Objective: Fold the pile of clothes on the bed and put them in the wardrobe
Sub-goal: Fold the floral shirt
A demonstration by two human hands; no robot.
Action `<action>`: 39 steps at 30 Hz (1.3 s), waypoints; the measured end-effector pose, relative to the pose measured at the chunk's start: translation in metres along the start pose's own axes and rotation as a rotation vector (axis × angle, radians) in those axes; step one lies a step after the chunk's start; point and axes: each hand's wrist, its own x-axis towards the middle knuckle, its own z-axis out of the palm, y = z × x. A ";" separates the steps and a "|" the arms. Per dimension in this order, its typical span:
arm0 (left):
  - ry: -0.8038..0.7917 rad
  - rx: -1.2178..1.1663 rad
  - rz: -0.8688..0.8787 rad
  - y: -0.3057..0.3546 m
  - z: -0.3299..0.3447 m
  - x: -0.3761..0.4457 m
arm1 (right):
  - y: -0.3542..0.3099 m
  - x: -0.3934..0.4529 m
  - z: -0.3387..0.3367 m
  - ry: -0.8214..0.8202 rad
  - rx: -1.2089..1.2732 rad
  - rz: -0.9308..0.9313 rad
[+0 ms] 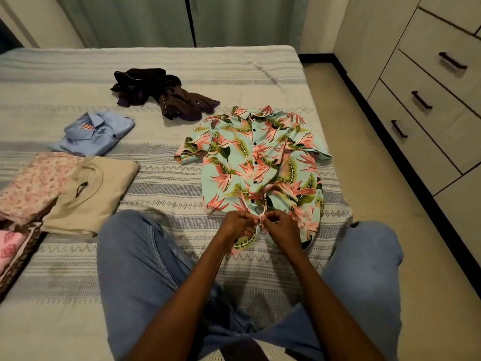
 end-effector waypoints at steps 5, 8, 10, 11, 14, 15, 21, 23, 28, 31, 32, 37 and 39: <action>0.037 -0.051 0.023 -0.003 0.004 0.002 | -0.002 -0.002 0.003 0.022 -0.004 -0.049; 0.061 -0.097 0.029 -0.002 0.005 0.002 | -0.002 -0.001 0.004 0.044 -0.039 -0.064; 0.074 -0.096 0.032 -0.004 0.005 0.005 | -0.001 0.001 0.004 0.045 -0.044 -0.067; 0.081 -0.097 0.032 -0.004 0.004 0.006 | -0.001 0.001 0.005 0.039 -0.040 -0.065; 0.107 -0.127 0.030 -0.005 0.005 0.007 | -0.002 0.005 0.006 0.012 -0.028 -0.045; 0.111 -0.135 0.034 -0.004 0.005 0.007 | -0.002 0.005 0.006 0.008 -0.021 -0.041; 0.124 -0.192 0.048 -0.007 0.007 0.009 | -0.001 0.005 0.006 0.031 -0.039 -0.045; 0.128 -0.198 0.061 -0.008 0.008 0.009 | -0.001 0.004 0.007 0.035 -0.051 -0.049; 0.116 -0.222 0.078 -0.009 0.006 0.011 | -0.002 0.001 0.003 0.052 -0.005 -0.168; 0.110 -0.248 0.066 -0.010 0.005 0.012 | -0.003 0.000 0.002 0.046 -0.017 -0.202; 0.099 -0.271 0.056 -0.009 0.006 0.011 | -0.003 -0.001 0.002 0.055 -0.033 -0.207; 0.080 -0.292 0.038 -0.007 0.006 0.011 | -0.001 -0.001 0.003 0.102 -0.160 -0.271; 0.086 -0.296 0.062 -0.009 0.004 0.013 | -0.001 0.001 0.004 0.093 -0.175 -0.283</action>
